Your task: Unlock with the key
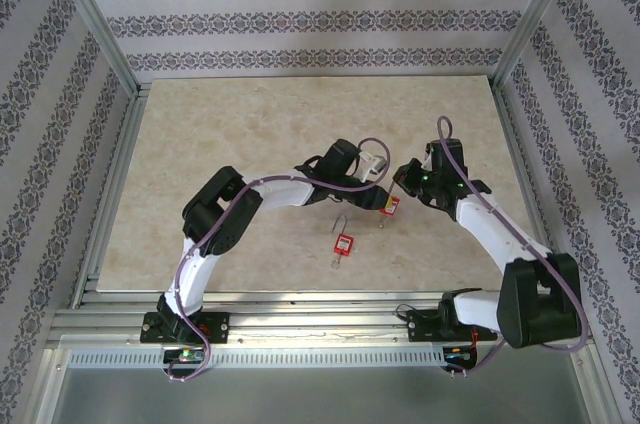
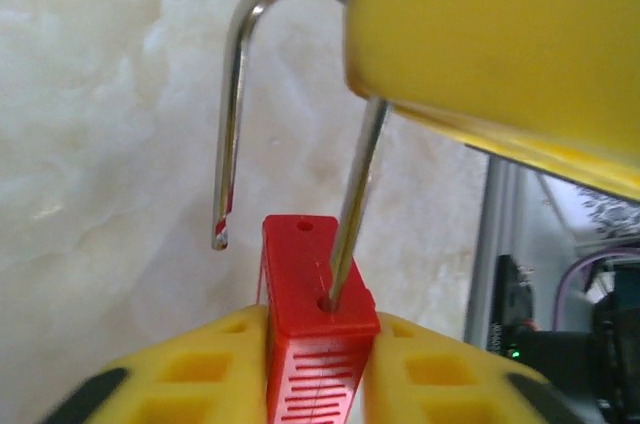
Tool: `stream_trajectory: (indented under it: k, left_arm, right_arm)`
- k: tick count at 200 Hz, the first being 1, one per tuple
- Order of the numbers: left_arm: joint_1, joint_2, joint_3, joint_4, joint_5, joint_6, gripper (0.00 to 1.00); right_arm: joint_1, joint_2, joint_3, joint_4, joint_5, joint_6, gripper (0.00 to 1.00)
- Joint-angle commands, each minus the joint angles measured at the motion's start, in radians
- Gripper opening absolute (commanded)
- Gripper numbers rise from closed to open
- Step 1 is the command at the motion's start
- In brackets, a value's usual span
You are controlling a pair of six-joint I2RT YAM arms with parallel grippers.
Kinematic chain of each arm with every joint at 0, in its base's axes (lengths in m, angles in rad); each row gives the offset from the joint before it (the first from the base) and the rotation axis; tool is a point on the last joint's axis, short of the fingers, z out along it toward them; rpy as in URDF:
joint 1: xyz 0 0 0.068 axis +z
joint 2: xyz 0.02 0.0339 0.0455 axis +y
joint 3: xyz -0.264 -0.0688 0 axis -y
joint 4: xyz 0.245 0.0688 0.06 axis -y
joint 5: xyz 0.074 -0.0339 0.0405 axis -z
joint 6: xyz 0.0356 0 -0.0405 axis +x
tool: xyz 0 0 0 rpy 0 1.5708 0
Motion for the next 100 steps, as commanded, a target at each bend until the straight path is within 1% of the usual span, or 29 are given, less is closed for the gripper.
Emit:
stream_trajectory:
  k: [1,8,15,17,21,25,44,59,85,100]
  left_arm:
    - [0.046,-0.002,-0.075,0.102,-0.016,-0.13,0.42]
    - [0.054,-0.015,-0.095,0.12,-0.027,-0.141,0.54]
    - [0.061,-0.035,-0.112,0.132,-0.034,-0.145,0.61]
    - [0.063,-0.04,-0.117,0.133,-0.035,-0.145,0.65]
    - [0.067,-0.052,-0.126,0.139,-0.04,-0.146,0.75]
    - [0.07,-0.067,-0.136,0.141,-0.046,-0.145,0.8]
    - [0.085,-0.149,-0.184,0.154,-0.074,-0.144,0.88]
    - [0.093,-0.205,-0.221,0.193,-0.073,-0.159,0.97]
    - [0.095,-0.27,-0.256,0.234,-0.048,-0.181,1.0]
    - [0.099,-0.313,-0.294,0.27,-0.047,-0.199,1.0]
  right_arm:
    - [0.005,-0.087,-0.018,0.01,-0.108,-0.038,0.0]
    - [0.004,-0.099,-0.021,-0.003,-0.108,-0.044,0.0]
    - [0.003,-0.111,-0.02,-0.021,-0.104,-0.053,0.0]
    - [0.003,-0.115,-0.02,-0.025,-0.103,-0.054,0.0]
    - [0.003,-0.121,-0.019,-0.034,-0.101,-0.061,0.0]
    - [0.002,-0.127,-0.017,-0.045,-0.095,-0.066,0.0]
    - [0.005,-0.152,-0.003,-0.098,-0.063,-0.088,0.0]
    - [0.006,-0.158,0.008,-0.12,-0.05,-0.103,0.0]
    - [0.012,-0.14,0.021,-0.154,-0.022,-0.107,0.0]
    - [0.015,-0.121,0.036,-0.206,0.017,-0.102,0.0]
